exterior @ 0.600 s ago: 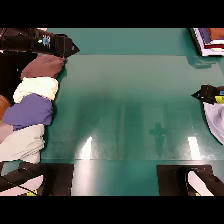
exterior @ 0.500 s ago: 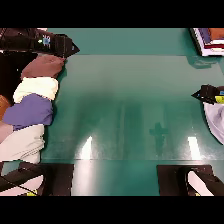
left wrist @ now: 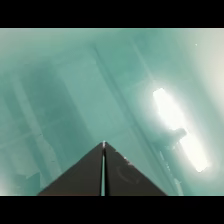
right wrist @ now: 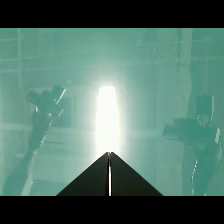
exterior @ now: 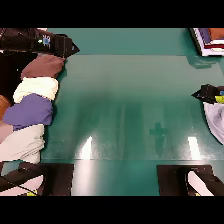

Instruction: Fold the shirts.

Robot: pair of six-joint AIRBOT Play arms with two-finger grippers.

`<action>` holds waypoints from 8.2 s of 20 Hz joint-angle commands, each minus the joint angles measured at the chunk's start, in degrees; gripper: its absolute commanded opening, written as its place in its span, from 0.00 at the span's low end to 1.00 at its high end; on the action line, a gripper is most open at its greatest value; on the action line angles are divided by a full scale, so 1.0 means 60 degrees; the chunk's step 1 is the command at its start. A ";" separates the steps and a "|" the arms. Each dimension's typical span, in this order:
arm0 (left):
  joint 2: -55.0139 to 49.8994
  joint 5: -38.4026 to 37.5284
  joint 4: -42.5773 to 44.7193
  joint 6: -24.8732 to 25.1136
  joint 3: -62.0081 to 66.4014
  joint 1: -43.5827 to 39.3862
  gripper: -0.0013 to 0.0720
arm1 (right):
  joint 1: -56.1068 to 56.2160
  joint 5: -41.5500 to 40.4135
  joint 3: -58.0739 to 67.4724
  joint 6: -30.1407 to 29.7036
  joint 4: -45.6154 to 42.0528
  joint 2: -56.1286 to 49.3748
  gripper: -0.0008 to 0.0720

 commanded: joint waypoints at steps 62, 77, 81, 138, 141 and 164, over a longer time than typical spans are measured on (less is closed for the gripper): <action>0.0102 -0.0015 0.4266 -0.2572 -0.2586 -0.0929 0.83 | 0.0011 -0.0375 0.4029 -0.0860 0.1089 0.0007 0.04; -0.3315 0.1497 0.0339 -0.0987 -0.4095 0.1195 0.83 | 0.0011 0.0419 0.4029 -0.0860 0.0991 -0.0127 0.04; -0.3439 0.1800 0.0317 -0.0994 -0.4091 0.1195 0.83 | 0.0011 0.1158 0.4029 -0.0860 0.1005 -0.0678 0.04; 0.4346 0.0725 0.1235 -0.0827 0.4568 0.1195 0.05 | -0.1592 0.0470 1.0149 -0.0918 -0.0193 0.0233 0.03; 0.4248 0.0630 0.1402 -0.0820 0.3402 0.1195 0.05 | -0.1337 0.0616 1.0083 -0.0911 -0.0157 -0.0353 0.03; -0.2907 0.1056 0.2222 -0.0324 -0.1038 0.1716 0.65 | 0.1457 0.0488 0.7577 -0.0922 -0.1399 -0.7861 0.61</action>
